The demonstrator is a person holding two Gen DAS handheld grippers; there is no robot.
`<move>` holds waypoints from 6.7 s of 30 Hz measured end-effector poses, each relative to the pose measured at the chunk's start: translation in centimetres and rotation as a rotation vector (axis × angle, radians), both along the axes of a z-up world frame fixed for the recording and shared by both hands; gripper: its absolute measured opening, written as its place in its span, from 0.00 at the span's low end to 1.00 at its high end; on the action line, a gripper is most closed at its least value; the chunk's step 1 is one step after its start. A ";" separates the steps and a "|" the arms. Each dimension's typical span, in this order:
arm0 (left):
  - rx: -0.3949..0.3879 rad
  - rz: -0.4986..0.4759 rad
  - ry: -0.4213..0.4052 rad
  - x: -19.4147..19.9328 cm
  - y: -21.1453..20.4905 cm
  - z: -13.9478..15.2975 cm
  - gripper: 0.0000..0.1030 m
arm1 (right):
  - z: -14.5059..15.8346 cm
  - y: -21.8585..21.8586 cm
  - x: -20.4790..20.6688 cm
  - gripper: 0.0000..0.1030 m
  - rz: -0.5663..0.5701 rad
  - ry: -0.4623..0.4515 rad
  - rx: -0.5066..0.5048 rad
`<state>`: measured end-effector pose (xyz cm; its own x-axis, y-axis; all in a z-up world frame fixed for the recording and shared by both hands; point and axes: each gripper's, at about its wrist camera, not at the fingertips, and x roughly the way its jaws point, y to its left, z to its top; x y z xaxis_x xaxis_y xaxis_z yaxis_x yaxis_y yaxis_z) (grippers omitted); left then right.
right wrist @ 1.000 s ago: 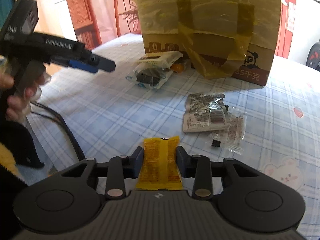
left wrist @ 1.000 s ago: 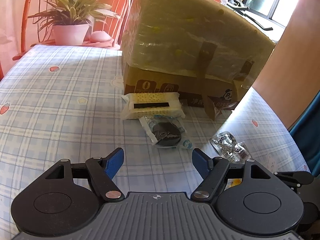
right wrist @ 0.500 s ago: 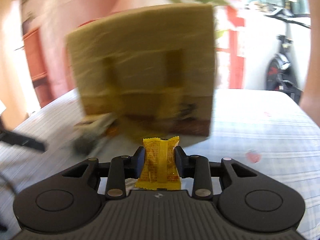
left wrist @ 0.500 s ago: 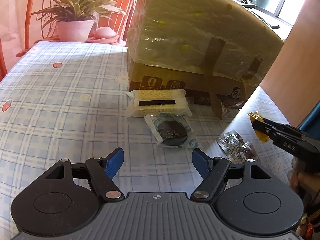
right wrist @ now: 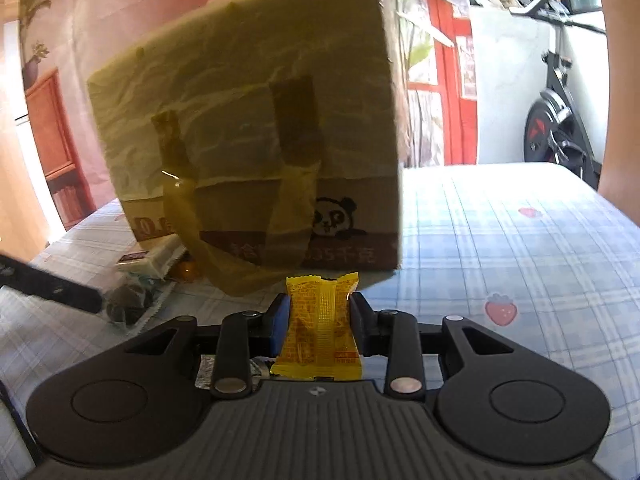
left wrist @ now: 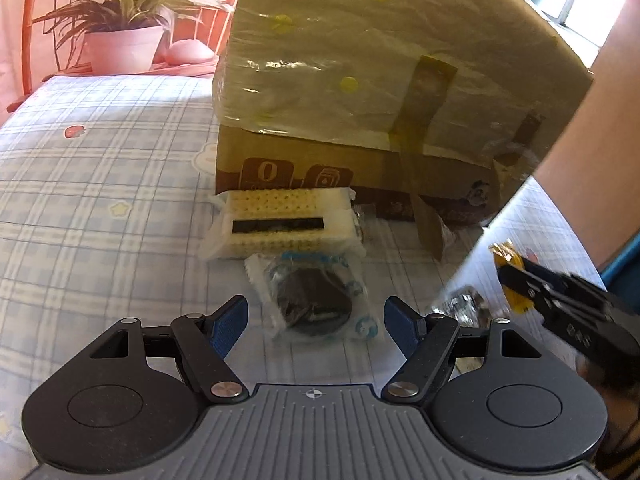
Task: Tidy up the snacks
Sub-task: 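Lift the yellow packet with the right tool while the left tool lowers over the black round packet, then grasp the black round packet with the left tool while the right tool holds the yellow packet, then carry both packets over the box and open both tools to drop them in, then withdraw both open tools from the box back to the table snacks, then grasp the white cracker packet with the left tool while the right tool lowers onto the silver foil packet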
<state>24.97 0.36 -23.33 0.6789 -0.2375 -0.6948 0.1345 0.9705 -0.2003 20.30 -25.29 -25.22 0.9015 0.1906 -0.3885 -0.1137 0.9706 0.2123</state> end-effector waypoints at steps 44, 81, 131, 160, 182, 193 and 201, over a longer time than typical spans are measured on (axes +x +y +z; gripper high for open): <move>0.060 -0.018 -0.185 -3.7 -1.2 0.7 0.50 | 0.1 -1.0 -0.2 0.33 0.000 -0.010 0.057; -0.043 -0.045 -0.404 9.6 -1.1 21.0 0.51 | 24.2 -2.9 14.9 0.33 0.054 -0.068 0.002; 0.066 -0.149 -0.432 1.0 1.5 17.2 0.69 | 19.8 -0.1 4.0 0.39 -0.024 -0.128 0.060; 0.049 -0.094 -0.202 -0.4 4.7 4.5 0.79 | 2.8 4.6 -1.1 0.47 0.001 0.089 -0.030; 0.043 -0.084 -0.122 -0.4 3.8 1.4 0.83 | -0.6 7.6 -1.1 0.68 0.057 0.128 -0.188; 0.053 -0.054 -0.093 0.7 3.0 0.3 0.84 | -0.9 8.0 -0.8 0.60 0.077 0.108 -0.211; 0.011 -0.028 -0.083 2.5 2.2 0.3 0.85 | -0.9 8.0 -0.7 0.56 0.081 0.102 -0.203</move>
<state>27.46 2.52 -23.00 0.7279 -0.2496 -0.6387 0.1770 0.9682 -0.1768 19.60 -17.33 -26.13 0.8405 0.1698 -0.5146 -0.1813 0.9830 0.0283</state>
